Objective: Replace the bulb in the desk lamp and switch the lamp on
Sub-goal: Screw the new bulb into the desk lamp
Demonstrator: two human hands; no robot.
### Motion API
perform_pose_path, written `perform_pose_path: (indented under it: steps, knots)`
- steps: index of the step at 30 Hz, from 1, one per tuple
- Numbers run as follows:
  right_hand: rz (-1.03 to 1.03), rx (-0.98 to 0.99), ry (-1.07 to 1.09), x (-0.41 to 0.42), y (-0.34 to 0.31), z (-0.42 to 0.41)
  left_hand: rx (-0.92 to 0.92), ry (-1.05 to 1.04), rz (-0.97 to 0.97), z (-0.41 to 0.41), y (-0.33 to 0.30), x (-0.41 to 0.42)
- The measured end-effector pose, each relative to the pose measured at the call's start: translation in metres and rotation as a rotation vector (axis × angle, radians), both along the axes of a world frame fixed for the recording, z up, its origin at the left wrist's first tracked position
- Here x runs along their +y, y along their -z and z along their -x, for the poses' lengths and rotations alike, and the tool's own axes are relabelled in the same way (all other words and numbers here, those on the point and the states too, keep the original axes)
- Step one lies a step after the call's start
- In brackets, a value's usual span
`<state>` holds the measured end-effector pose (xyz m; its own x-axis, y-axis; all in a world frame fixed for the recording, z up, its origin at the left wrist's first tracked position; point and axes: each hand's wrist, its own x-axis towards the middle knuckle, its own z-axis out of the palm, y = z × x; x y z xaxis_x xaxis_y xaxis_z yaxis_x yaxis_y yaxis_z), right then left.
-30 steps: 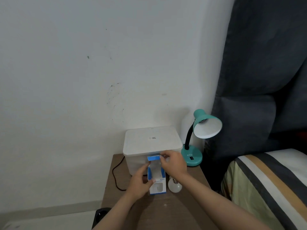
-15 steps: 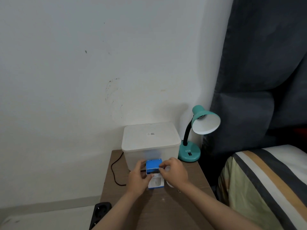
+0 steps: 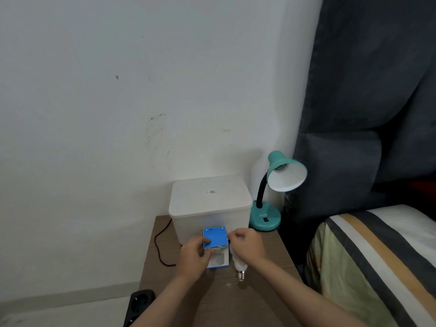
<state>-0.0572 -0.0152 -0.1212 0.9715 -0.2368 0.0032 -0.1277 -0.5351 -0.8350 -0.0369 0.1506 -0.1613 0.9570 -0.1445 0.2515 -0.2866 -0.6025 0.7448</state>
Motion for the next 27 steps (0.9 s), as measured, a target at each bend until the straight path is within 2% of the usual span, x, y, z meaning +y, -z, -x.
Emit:
perform_pose_path:
  steps: [3, 4, 6, 8, 10, 14, 19, 24, 27]
  knots:
    - [-0.317, 0.078, 0.136, -0.016, -0.010, 0.001, -0.015, -0.007, -0.001, 0.001, -0.002, -0.003]
    - [-0.486, 0.145, 0.151, -0.024, -0.013, 0.002, -0.014, -0.003, 0.000, 0.001, -0.004, -0.005]
    - [-0.870, 0.281, 0.091, -0.042, -0.022, 0.008, -0.044, -0.001, -0.009, 0.000, -0.010, -0.008]
    - [-1.050, 0.297, 0.016, -0.062, -0.032, 0.015, -0.102, 0.005, -0.020, -0.001, -0.018, -0.015]
    - [-1.030, 0.227, 0.022, -0.081, -0.043, 0.020, -0.130, 0.033, -0.001, -0.002, -0.030, -0.025]
    - [-0.759, 0.109, 0.179, -0.108, -0.060, 0.024, -0.213, 0.092, 0.078, -0.012, -0.054, -0.056]
    - [-0.621, -0.048, 0.279, -0.127, -0.082, 0.030, -0.293, 0.167, 0.153, -0.029, -0.087, -0.106]
    - [-0.634, -0.295, 0.344, -0.137, -0.082, 0.018, -0.393, 0.236, 0.162, -0.047, -0.113, -0.145]
    - [-0.448, -0.417, 0.331, -0.144, -0.073, 0.004, -0.422, 0.255, 0.155, -0.058, -0.125, -0.157]
